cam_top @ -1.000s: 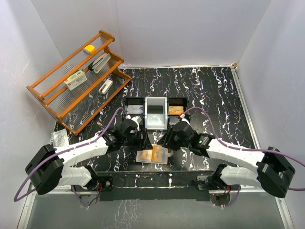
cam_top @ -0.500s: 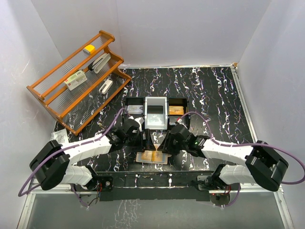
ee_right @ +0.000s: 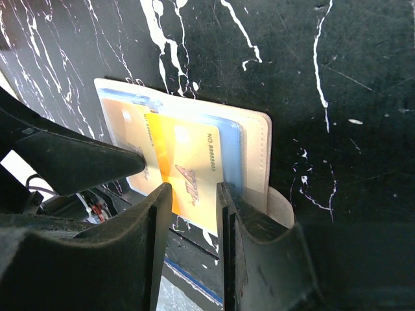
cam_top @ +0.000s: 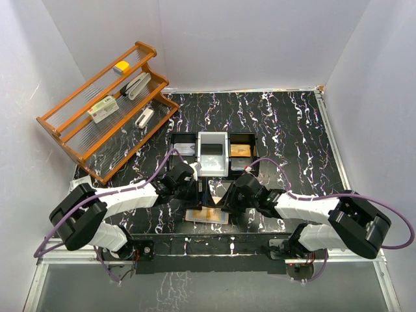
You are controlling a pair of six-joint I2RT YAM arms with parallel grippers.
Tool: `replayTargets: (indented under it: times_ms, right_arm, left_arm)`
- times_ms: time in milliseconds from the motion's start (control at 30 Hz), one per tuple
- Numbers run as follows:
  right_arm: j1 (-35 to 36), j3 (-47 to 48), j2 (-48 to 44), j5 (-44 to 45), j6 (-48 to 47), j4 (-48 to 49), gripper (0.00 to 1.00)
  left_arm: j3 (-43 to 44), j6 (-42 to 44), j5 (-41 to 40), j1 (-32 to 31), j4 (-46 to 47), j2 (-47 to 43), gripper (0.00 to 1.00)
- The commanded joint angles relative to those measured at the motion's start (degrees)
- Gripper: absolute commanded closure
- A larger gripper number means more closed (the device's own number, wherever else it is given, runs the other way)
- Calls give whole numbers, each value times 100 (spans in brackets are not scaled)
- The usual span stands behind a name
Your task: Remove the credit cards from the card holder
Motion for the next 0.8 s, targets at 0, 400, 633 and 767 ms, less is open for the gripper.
replayTargets:
  times_ms: [0, 400, 633, 767]
  right_arm:
    - [-11, -267, 70, 268, 64, -260, 68]
    - [-19, -662, -116, 340, 289, -289, 68]
    - [-28, -622, 0, 465, 327, -657, 68]
    - [-32, -549, 75, 416, 240, -566, 68]
  left_arm:
    - [51, 7, 25, -1, -151, 85, 32]
    - [214, 52, 313, -4, -274, 427, 42]
    - [127, -100, 252, -7, -212, 516, 45]
    - [162, -107, 246, -6, -273, 594, 47]
